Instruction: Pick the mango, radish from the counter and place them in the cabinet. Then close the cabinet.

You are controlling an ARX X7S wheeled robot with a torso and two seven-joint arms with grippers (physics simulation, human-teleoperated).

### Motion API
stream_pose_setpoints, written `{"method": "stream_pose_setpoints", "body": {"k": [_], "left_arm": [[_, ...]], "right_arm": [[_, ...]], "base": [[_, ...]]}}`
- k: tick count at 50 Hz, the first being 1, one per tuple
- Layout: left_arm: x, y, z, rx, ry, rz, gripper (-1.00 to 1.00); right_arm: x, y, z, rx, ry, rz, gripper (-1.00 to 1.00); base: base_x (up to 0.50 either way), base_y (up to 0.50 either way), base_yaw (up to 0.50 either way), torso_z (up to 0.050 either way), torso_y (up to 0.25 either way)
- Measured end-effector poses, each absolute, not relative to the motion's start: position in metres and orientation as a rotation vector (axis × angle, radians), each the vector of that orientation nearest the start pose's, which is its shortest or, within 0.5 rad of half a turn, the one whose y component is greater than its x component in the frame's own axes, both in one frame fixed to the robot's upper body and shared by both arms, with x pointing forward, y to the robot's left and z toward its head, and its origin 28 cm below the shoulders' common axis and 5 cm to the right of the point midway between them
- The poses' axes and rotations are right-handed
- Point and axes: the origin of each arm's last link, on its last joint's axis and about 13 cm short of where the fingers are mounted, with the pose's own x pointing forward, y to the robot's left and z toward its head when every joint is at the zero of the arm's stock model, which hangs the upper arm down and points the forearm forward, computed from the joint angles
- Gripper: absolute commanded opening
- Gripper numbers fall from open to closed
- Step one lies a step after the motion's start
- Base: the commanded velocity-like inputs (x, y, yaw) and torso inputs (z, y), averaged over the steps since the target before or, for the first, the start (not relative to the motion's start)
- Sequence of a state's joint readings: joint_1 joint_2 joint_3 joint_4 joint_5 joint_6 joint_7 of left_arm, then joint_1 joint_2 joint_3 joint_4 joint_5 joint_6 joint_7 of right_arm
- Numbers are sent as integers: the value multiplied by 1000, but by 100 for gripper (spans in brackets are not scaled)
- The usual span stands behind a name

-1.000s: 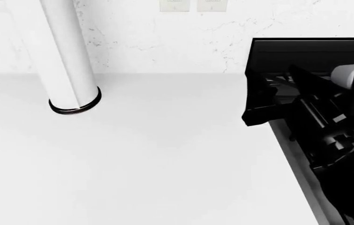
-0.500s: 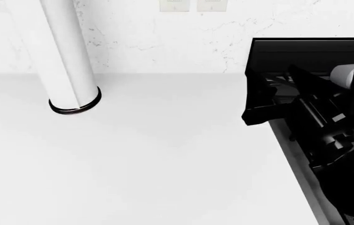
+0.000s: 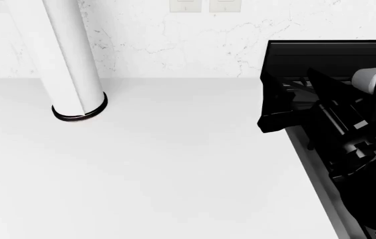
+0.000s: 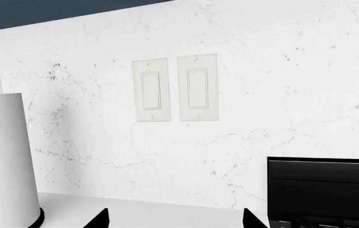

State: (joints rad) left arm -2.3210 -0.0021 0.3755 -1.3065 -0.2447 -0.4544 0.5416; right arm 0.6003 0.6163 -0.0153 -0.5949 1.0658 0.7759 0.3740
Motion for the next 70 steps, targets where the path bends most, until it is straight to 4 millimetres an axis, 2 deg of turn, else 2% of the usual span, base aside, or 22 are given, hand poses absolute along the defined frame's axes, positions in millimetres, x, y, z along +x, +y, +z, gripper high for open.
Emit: {"method": "stream_pose_setpoints", "body": {"k": [17, 37, 55, 70], "left_arm": [[317, 192, 580, 406, -724, -669, 100], [286, 189, 568, 434, -984, -856, 100], [265, 192, 539, 448, -995, -1084, 100], [251, 194, 508, 490, -865, -1303, 100]], "right_arm": [[236, -148, 235, 91, -204, 258, 100], [235, -148, 236, 89, -204, 258, 100], [234, -148, 236, 90, -207, 257, 100], [234, -149, 235, 91, -208, 255, 100]], "base": [[0, 0, 0, 0, 0], [0, 0, 0, 0, 0], [0, 0, 0, 0, 0], [0, 0, 0, 0, 0]]}}
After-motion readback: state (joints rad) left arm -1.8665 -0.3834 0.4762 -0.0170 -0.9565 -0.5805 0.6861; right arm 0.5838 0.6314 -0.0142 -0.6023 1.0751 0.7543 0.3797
